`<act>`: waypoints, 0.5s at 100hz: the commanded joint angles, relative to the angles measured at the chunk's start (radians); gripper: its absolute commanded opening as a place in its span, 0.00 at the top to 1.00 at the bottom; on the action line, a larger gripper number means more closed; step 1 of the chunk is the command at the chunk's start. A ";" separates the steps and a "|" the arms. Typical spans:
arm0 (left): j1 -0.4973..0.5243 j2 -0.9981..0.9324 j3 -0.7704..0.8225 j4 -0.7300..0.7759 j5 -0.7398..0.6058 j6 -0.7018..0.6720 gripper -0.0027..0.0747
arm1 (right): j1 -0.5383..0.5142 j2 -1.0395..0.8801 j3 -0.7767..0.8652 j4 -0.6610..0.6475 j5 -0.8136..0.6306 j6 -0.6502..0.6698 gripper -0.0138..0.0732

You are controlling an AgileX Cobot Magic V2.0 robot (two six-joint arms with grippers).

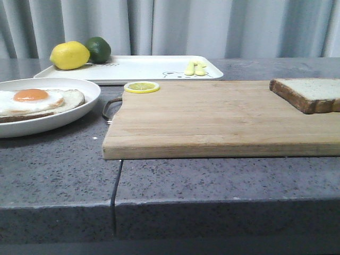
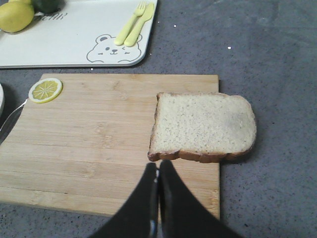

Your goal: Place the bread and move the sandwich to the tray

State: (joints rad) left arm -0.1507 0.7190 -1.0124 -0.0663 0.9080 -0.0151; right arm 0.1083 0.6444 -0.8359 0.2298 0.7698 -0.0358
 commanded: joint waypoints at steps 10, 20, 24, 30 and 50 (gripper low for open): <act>-0.007 0.008 -0.035 -0.012 -0.050 -0.001 0.99 | -0.004 0.011 -0.035 0.018 -0.060 0.001 0.92; -0.007 0.008 -0.035 -0.012 -0.064 -0.001 0.99 | -0.004 0.011 -0.035 0.017 -0.051 0.001 0.92; -0.007 0.008 -0.035 -0.015 -0.068 -0.001 0.99 | -0.004 0.011 -0.035 0.017 -0.044 0.000 0.92; -0.007 0.008 -0.035 -0.028 -0.068 -0.001 0.98 | -0.004 0.011 -0.035 0.018 -0.035 -0.001 0.89; -0.007 0.008 -0.035 -0.054 -0.047 -0.001 0.73 | -0.004 0.011 -0.035 0.020 -0.027 -0.001 0.57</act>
State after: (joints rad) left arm -0.1507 0.7212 -1.0139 -0.0948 0.9117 -0.0151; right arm 0.1083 0.6488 -0.8359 0.2336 0.7958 -0.0358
